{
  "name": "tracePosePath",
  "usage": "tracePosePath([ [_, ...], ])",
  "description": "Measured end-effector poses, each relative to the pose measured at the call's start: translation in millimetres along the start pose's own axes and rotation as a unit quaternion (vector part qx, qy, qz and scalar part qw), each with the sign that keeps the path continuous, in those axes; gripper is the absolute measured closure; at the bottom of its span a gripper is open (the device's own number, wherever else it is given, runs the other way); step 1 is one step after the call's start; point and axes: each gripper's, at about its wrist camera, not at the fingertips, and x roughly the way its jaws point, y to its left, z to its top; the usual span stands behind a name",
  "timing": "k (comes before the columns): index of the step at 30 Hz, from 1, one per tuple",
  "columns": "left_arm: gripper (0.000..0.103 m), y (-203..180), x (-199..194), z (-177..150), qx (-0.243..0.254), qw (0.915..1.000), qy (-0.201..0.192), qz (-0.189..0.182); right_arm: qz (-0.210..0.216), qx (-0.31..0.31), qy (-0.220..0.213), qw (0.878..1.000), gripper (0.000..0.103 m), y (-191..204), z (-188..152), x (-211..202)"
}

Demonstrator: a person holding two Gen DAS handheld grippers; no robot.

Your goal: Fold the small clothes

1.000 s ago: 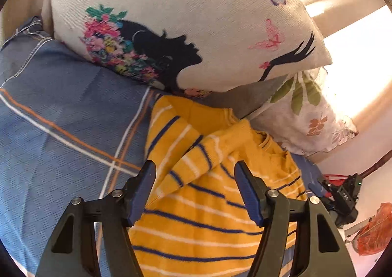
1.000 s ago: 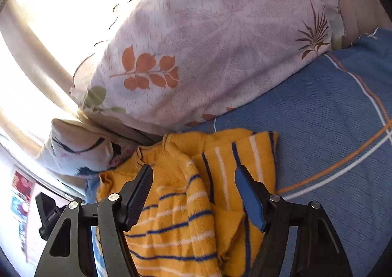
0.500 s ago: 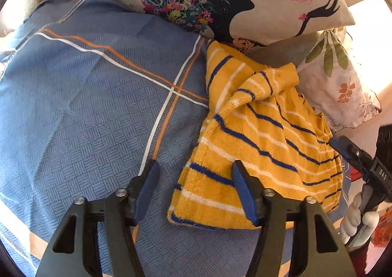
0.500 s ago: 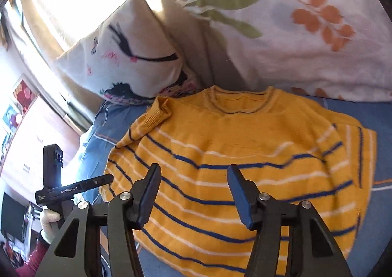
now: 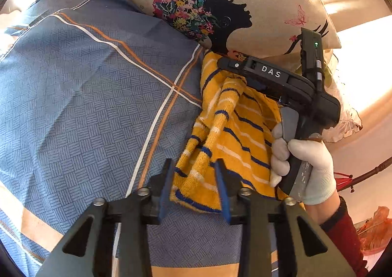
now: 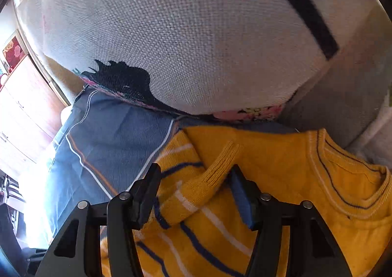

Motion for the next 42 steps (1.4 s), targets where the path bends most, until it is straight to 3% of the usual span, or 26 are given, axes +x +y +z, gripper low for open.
tracePosePath([
  [6,0.034,-4.4,14.0,-5.1,-0.003,0.9999,0.007,-0.014,0.056,0.066,0.008,0.996,0.032,-13.5,4.4,-23.4],
  [9,0.033,-15.0,19.0,-7.4,0.004,0.9998,-0.001,-0.019,0.077,0.074,0.023,0.994,0.028,-13.4,-3.3,-39.6],
  [10,0.035,-17.2,20.5,-8.8,0.0,0.9998,-0.003,-0.021,0.076,0.07,0.031,0.994,0.028,-10.4,-5.7,-41.2],
  [11,0.048,-19.4,22.1,-11.0,-0.002,0.9997,-0.003,-0.025,0.074,0.066,0.042,0.994,0.028,-6.0,-7.6,-41.0],
  [12,0.069,-21.0,25.0,-12.6,-0.004,0.9995,0.002,-0.031,0.072,0.061,0.053,0.994,0.028,1.5,-8.6,-38.6],
  [14,0.081,-21.6,28.5,-15.0,-0.014,0.9991,0.006,-0.04,0.064,0.047,0.063,0.995,0.028,15.5,-10.6,-38.4],
  [19,0.085,-25.4,20.3,-23.0,-0.027,0.9981,-0.017,-0.053,0.02,-0.011,0.085,0.996,0.025,51.1,-8.8,-23.1],
  [23,0.085,-30.2,17.7,-32.6,-0.033,0.9977,-0.022,-0.055,-0.034,-0.045,0.144,0.988,0.019,66.7,-17.3,9.3],
  [27,0.085,-35.2,19.4,-36.7,-0.037,0.9974,-0.027,-0.056,-0.104,-0.113,0.154,0.976,0.01,88.6,-28.0,25.9],
  [30,0.085,-36.1,13.4,-41.5,-0.036,0.9974,-0.03,-0.056,-0.148,-0.168,0.14,0.965,0.019,101.5,-40.6,25.5],
  [32,0.085,-38.2,5.0,-46.9,-0.031,0.9974,-0.032,-0.057,-0.164,-0.178,0.125,0.962,0.038,100.7,-44.4,16.6],
  [33,0.085,-39.9,-0.6,-50.1,-0.028,0.9973,-0.034,-0.058,-0.172,-0.179,0.117,0.962,0.058,97.9,-45.3,11.5],
  [36,0.085,-48.3,-17.8,-56.1,-0.012,0.9969,-0.045,-0.063,-0.15,-0.163,0.095,0.971,0.082,85.9,-47.1,-10.5],
  [37,0.085,-51.3,-23.1,-57.0,-0.007,0.9967,-0.05,-0.064,-0.139,-0.154,0.085,0.975,0.086,81.8,-47.5,-20.5],
  [42,0.083,-70.0,-54.2,-65.6,0.014,0.9938,-0.075,-0.08,-0.087,-0.088,0.02,0.992,0.088,39.2,-51.1,-89.0],
])
